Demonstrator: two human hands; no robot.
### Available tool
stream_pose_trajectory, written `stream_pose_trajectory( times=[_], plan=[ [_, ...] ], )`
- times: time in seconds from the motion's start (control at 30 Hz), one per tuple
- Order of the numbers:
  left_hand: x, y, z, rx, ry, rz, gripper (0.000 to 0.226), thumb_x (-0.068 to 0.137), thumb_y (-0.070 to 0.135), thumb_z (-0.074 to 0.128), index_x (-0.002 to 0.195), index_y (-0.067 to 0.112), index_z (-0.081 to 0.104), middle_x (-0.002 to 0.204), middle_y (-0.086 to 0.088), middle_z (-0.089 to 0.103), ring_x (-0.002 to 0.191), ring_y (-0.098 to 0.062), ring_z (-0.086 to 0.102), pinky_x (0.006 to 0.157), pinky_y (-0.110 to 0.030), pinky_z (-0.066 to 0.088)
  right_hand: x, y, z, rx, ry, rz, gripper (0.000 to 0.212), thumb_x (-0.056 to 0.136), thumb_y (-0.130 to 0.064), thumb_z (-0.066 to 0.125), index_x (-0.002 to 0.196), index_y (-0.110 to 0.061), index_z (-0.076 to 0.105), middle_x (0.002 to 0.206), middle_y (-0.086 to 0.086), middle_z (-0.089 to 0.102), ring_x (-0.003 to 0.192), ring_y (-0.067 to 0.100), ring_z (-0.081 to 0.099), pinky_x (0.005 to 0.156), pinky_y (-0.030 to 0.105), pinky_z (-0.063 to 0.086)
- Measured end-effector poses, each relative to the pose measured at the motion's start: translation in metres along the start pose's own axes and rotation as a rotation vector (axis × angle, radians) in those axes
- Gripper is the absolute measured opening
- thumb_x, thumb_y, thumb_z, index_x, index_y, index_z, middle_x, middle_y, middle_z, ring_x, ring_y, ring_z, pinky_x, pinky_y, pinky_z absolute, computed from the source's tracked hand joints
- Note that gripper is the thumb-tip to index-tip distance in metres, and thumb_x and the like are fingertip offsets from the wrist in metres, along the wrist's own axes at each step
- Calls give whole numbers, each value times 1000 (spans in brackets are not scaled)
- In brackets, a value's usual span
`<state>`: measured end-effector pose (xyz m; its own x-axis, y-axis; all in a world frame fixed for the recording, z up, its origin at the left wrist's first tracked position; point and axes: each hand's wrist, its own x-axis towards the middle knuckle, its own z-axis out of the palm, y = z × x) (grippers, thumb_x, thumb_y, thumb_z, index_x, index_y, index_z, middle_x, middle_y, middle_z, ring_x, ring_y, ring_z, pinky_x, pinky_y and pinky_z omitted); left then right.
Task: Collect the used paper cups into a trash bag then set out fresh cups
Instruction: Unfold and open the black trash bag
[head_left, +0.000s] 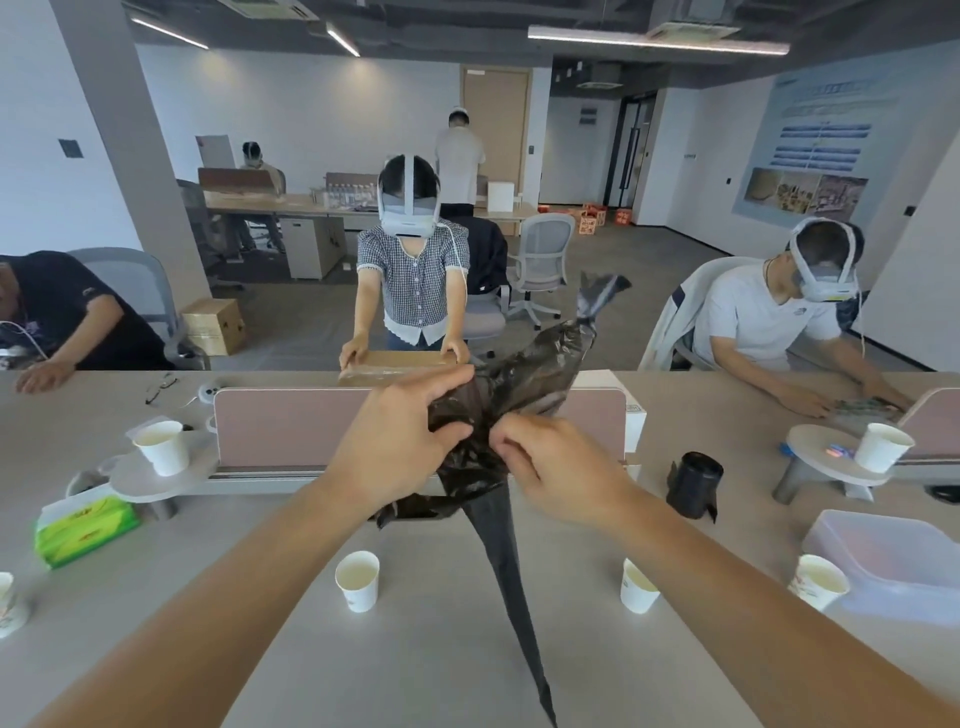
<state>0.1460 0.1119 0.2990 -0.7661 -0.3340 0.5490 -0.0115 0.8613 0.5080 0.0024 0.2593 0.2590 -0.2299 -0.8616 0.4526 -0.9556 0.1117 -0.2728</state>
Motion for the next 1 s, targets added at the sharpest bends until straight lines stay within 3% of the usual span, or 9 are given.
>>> stream_pose_trajectory(
  times=[0.13,0.2,0.27,0.43,0.5,0.6,0.7,0.9,1.0],
  plan=[
    [-3,1,-16,-45,94,8,44,87,-2,65,126,20,64,105,23,63,96,24,53,91,2,37,-1,5,0,-20,-187,157,32,96,-27,47,126,-35,54,111,-3,70,100,26,65,84,41,53],
    [-3,0,-19,-95,45,-23,35,90,-7,58,102,22,74,106,19,66,96,22,55,93,-6,43,1,-1,-2,-91,-225,163,60,91,-35,60,143,-38,31,138,-2,48,109,24,61,89,42,52],
    [-2,-1,-17,-111,-70,-139,41,96,-3,47,93,26,76,116,12,68,109,6,58,98,-15,45,6,-7,-1,-174,-224,204,85,82,-43,71,147,-40,17,143,0,22,103,21,56,87,39,53],
    [-1,-6,-11,-146,-323,-370,48,95,-6,37,121,19,69,95,0,71,74,-3,63,68,-15,45,14,-3,16,-237,-257,-27,23,90,-19,57,111,-21,65,130,3,43,109,29,56,75,36,48],
    [-3,-14,-11,-116,-346,-421,40,94,0,44,118,17,71,103,1,71,86,-5,63,80,-18,48,10,4,19,-250,-267,-54,24,93,-15,49,113,-19,62,123,1,54,107,29,58,70,37,49],
    [-4,-37,-17,-62,-286,-499,24,94,31,60,94,17,79,91,2,76,87,-14,69,89,-34,54,1,17,10,-315,-296,-116,16,93,-13,48,105,-16,59,102,4,63,94,31,61,64,34,43],
    [-4,-57,-17,-105,-128,-591,54,88,53,61,82,2,74,70,1,66,68,-16,60,72,-30,48,-10,19,0,-394,-408,-190,11,91,-13,50,96,-17,59,87,4,63,79,33,61,64,39,49],
    [4,-70,-22,-243,391,-640,15,85,24,75,97,16,74,84,4,67,84,-17,63,83,-28,49,-22,17,-17,-471,-517,-210,11,76,-20,49,78,-23,59,70,-3,57,65,24,54,66,36,50],
    [6,-71,-19,-198,261,-491,8,85,20,73,84,28,71,84,13,69,84,-12,65,74,-26,50,-24,24,-19,-469,-442,-256,13,71,-21,51,72,-23,63,63,-7,53,63,21,49,68,34,48]
  ],
)
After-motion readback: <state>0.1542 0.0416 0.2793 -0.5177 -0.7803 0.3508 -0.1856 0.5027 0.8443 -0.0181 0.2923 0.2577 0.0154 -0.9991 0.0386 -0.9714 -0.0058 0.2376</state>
